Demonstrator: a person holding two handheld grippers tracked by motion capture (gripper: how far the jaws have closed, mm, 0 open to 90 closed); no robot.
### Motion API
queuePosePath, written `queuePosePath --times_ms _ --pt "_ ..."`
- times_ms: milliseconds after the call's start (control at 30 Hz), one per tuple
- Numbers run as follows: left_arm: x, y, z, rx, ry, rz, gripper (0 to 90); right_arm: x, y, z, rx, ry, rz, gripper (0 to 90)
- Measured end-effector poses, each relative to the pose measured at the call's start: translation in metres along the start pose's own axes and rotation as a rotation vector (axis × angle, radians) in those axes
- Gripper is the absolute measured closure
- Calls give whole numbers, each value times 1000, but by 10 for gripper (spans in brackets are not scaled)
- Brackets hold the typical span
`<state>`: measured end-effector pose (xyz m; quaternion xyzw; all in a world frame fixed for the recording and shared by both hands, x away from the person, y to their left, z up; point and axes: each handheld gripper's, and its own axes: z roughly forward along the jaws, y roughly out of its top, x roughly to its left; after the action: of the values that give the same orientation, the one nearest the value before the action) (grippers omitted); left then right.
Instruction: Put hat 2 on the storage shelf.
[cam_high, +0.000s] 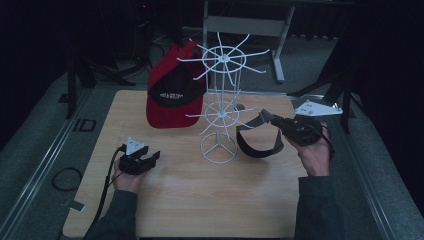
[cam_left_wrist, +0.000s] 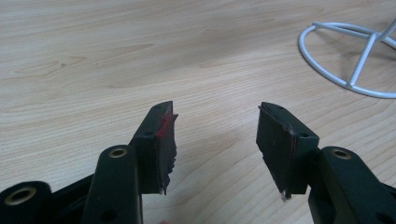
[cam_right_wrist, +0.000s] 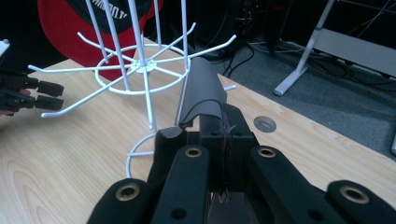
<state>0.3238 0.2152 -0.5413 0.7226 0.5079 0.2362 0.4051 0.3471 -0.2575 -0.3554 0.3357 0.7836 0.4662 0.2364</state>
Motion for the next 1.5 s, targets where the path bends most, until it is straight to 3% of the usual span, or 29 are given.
queuePosePath --times_ms 367,667,1500 --pt "0 0 0 1 -1 2 474 1 4 -10 -21 -8 -16 893" --pt "0 0 0 0 0 3 474 3 9 -22 -34 12 -42 893" --pt "-1 0 1 3 1 6 474 3 39 -50 -99 27 -93 892"
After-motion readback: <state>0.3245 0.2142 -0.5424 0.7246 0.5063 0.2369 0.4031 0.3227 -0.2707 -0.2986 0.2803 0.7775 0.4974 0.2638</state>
